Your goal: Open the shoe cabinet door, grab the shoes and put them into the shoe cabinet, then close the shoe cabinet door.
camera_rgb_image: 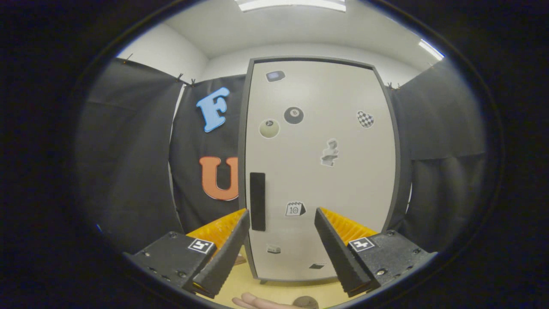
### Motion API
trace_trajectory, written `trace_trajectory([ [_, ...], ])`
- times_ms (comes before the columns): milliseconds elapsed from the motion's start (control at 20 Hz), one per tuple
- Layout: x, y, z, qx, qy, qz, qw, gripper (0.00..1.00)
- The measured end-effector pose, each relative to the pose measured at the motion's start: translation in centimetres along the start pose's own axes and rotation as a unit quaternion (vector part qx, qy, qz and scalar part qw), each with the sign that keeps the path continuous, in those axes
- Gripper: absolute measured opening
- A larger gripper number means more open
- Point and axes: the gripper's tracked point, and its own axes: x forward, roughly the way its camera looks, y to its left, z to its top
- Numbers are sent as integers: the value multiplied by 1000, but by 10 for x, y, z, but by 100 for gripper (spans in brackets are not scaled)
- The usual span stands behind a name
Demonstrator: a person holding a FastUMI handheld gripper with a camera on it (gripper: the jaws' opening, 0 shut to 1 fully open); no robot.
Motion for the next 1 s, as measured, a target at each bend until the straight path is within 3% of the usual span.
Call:
trace_trajectory([
  [400,71,14,4,-3,-16,-5,1000,99],
  [750,110,22,-11,23,28,6,999,99],
  [850,117,25,-23,33,53,13,998,95],
  [1000,116,26,-14,23,34,13,999,84],
])
